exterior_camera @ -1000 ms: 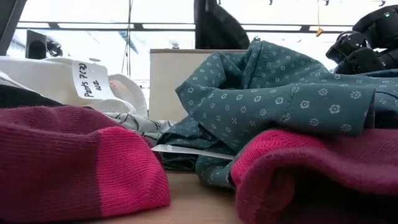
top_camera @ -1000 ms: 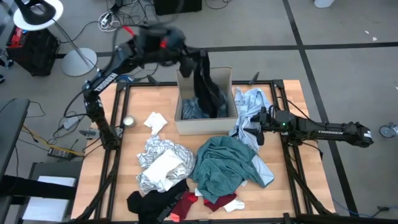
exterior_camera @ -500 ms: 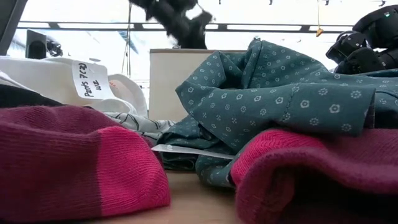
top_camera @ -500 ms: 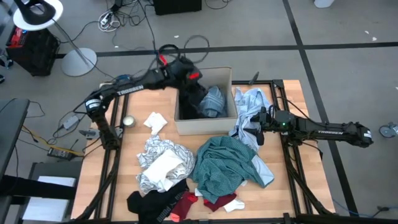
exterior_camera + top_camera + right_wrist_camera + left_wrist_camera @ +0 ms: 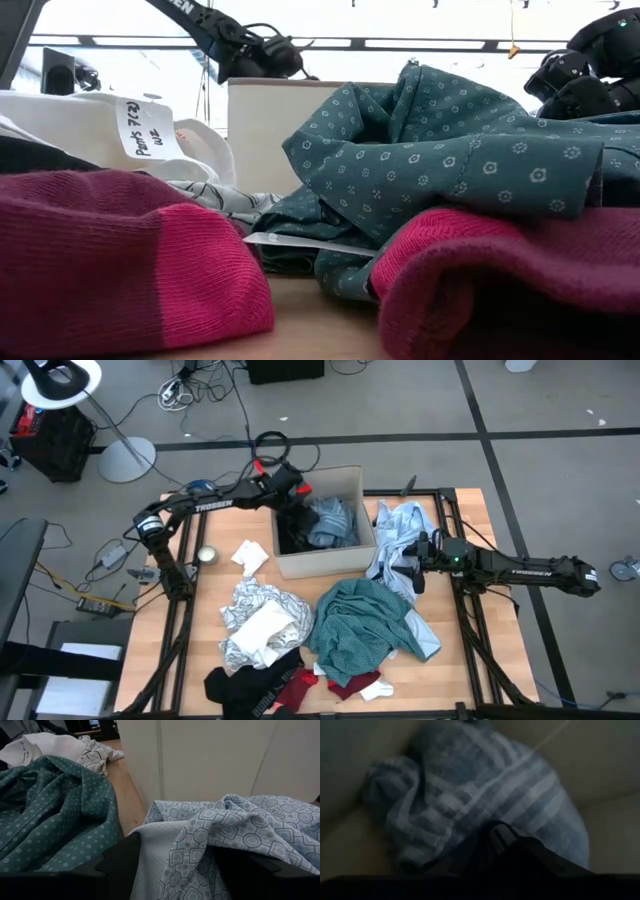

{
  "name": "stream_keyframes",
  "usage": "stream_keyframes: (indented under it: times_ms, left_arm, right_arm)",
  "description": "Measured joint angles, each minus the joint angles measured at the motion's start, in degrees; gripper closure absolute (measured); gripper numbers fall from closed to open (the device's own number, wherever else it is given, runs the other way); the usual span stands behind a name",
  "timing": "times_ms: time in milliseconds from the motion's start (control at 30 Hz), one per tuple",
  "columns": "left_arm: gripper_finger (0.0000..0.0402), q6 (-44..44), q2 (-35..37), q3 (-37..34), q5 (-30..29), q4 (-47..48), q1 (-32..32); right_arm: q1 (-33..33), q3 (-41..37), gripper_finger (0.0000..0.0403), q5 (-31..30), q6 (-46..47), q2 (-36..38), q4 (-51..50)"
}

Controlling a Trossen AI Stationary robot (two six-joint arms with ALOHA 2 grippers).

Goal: Sort clothes
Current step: Put the black boxer into the laundry organizer, then put the top white sock into the laundry organizer

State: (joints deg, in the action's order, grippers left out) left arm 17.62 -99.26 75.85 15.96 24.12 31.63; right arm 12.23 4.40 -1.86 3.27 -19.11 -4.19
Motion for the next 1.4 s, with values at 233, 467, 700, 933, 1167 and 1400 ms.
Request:
stream_keyframes:
  times_ms: [233, 467, 700, 933, 1167, 1400]
  left_arm:
    - [0.0265, -3.74, 2.04, 6.19, 1.15, 1.30, -0.83]
    - [0.0265, -8.24, 9.42, 11.47, -4.57, 8.29, -1.66]
    - [0.0265, -9.84, 19.33, 11.70, -10.79, 13.23, -3.13]
    - [0.0265, -11.28, 18.73, 11.68, -9.04, 21.17, -3.23]
    - [0.0265, -12.68, 14.35, 11.57, -5.30, 26.24, -3.25]
    - [0.0265, -12.91, 18.09, 11.58, -7.73, 22.85, -3.30]
  right_arm:
    - [0.00, -0.02, 0.0149, -0.01, 0.00, 0.00, 0.11]
    - [0.00, -0.02, 0.0149, -0.01, 0.00, 0.00, 0.22]
    - [0.00, 0.00, 0.0149, 0.00, 0.00, 0.00, 0.51]
    - [0.00, 0.00, 0.0149, -0.01, -0.01, 0.00, 0.64]
    - [0.00, 0.00, 0.0149, -0.01, 0.00, 0.00, 0.72]
    - [0.00, 0.00, 0.0149, -0.01, 0.00, 0.00, 0.75]
